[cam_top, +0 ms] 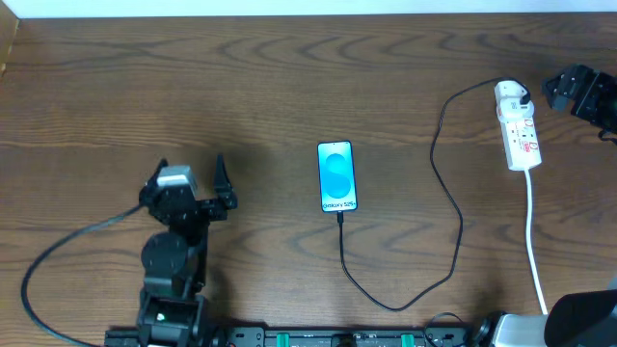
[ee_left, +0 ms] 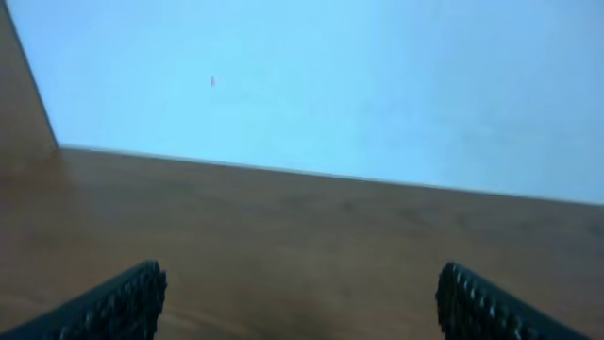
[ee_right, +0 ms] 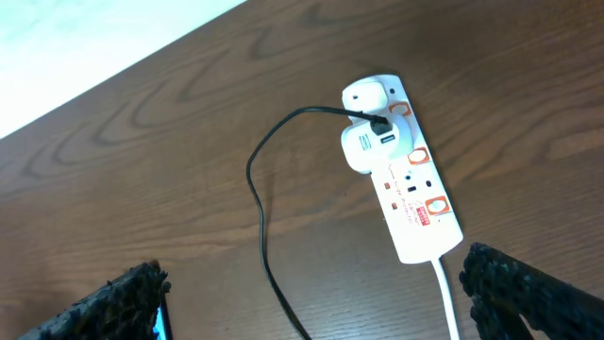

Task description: Plug charger to phone and switch on socket

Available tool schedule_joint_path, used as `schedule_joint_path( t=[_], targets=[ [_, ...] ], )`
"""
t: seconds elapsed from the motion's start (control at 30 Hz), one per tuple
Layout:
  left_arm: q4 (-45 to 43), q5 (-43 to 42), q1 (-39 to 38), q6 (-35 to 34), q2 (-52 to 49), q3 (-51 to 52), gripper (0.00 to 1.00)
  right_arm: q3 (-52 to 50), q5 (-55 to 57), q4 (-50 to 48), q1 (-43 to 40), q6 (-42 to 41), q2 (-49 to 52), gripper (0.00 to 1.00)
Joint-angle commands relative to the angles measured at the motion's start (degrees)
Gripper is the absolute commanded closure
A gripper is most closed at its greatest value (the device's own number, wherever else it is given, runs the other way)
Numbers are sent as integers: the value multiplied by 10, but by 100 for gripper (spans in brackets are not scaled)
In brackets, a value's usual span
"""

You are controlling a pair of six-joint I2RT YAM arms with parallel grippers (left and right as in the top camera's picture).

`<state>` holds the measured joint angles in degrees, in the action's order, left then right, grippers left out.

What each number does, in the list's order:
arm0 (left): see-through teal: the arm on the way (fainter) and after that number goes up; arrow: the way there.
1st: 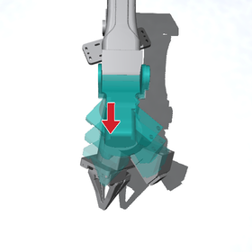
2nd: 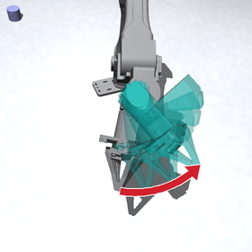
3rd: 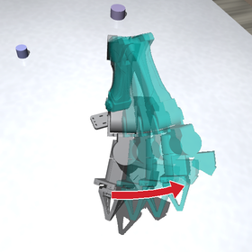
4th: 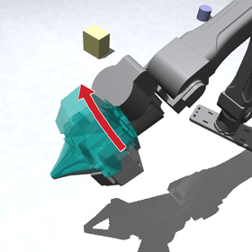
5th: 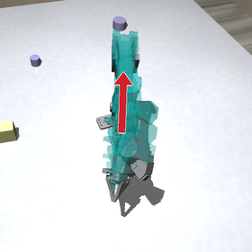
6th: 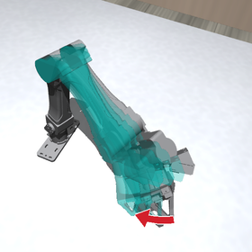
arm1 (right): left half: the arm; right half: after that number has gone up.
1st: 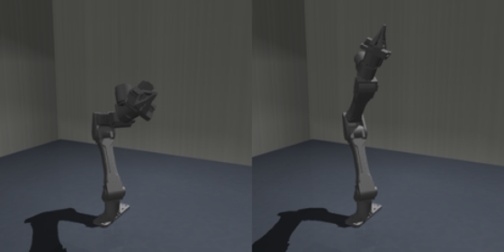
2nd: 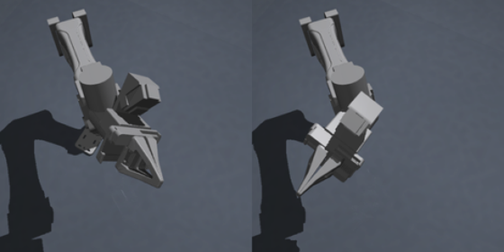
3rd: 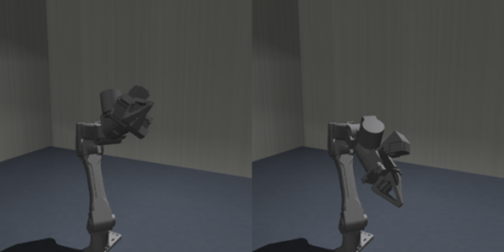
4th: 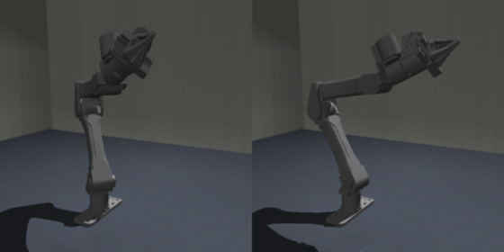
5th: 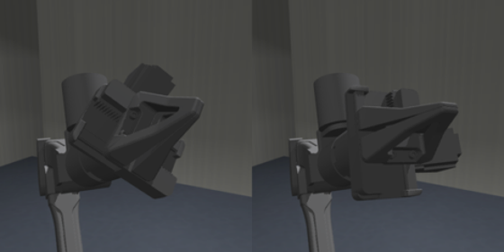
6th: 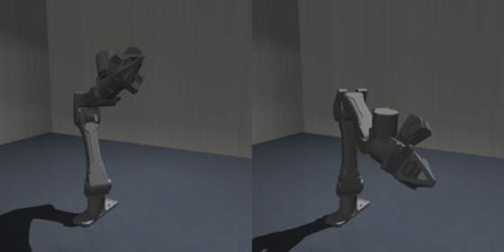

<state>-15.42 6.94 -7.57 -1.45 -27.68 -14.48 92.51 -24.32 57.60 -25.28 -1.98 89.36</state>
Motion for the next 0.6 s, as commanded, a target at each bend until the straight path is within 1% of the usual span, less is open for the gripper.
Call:
schedule_joint_path(
  t=[0.0,0.1,0.27,0.33,0.47,0.57],
  targets=[
    [-42,-5,10,38,42,44,9,2,0,1,2,-3,-4,1],
    [-64,-5,10,45,78,79,9,2,0,1,2,-3,-4,1],
    [-64,-14,16,45,161,136,9,2,0,1,2,-3,-4,1],
    [-39,-29,26,45,195,143,9,2,0,1,2,-3,-4,1],
    [-10,-56,52,48,226,143,9,2,0,1,2,-3,-4,1],
    [19,-91,73,74,242,143,9,2,0,1,2,-3,-4,1]
  ],
)
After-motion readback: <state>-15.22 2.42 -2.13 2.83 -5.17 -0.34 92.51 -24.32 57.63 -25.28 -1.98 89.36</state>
